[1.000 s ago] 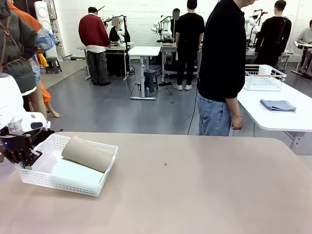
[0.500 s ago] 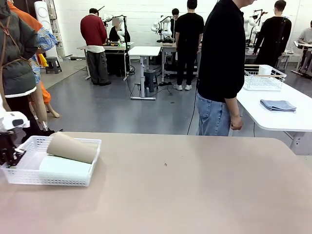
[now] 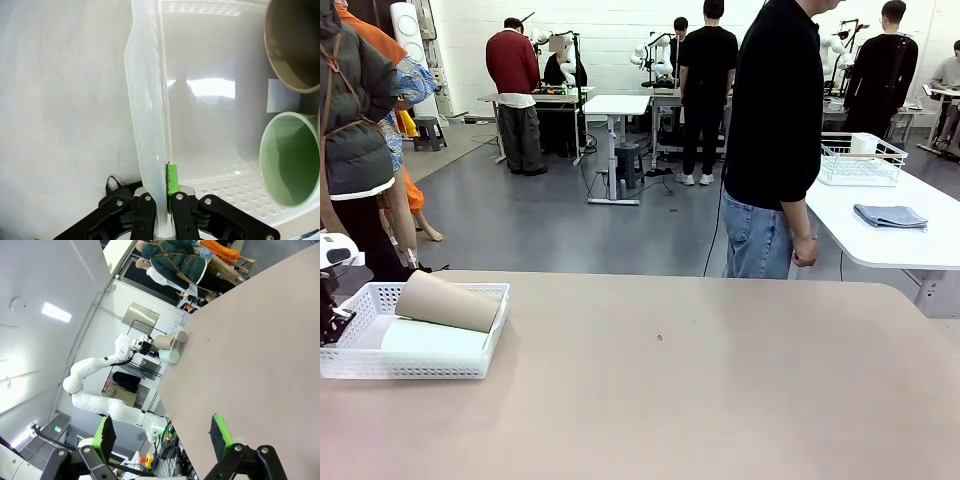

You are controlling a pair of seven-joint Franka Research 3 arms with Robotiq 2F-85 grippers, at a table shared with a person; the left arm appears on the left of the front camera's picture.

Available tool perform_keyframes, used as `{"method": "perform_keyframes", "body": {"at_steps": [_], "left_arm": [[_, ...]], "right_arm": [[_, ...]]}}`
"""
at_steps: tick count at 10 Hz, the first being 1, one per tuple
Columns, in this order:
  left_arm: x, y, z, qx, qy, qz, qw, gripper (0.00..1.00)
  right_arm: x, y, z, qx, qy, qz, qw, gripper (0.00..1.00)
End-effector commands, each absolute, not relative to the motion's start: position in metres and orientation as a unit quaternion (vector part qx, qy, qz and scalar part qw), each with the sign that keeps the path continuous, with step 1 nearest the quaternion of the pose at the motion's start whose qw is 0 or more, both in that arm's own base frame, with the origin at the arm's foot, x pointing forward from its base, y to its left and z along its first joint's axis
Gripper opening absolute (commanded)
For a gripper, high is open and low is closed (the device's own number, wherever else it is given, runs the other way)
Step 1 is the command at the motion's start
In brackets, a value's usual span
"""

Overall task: Clean and organize the cups into the basket.
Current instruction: Move the Organizing basket back to the left side of the table.

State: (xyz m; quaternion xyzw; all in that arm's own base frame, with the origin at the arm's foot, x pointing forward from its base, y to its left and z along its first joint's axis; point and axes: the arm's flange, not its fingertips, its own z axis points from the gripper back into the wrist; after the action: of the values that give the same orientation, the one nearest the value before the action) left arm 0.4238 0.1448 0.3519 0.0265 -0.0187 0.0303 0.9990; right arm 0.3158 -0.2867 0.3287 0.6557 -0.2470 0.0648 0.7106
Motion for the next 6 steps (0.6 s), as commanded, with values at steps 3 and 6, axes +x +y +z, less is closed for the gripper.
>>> {"method": "perform_keyframes", "body": {"at_steps": [3, 6], "left_arm": [[0.4543, 0.1461, 0.3398, -0.003, -0.016, -0.009, 1.000, 0.64], [0.4531, 0.1507, 0.3444, 0.001, -0.023, -0.005, 1.000, 1.00]], "right_arm": [[0.3163, -0.2853, 0.3308, 0.655, -0.245, 0.068, 0.712, 1.00], [0.3163, -0.2853, 0.3308, 0.655, -0.245, 0.068, 0.712, 1.00]]}}
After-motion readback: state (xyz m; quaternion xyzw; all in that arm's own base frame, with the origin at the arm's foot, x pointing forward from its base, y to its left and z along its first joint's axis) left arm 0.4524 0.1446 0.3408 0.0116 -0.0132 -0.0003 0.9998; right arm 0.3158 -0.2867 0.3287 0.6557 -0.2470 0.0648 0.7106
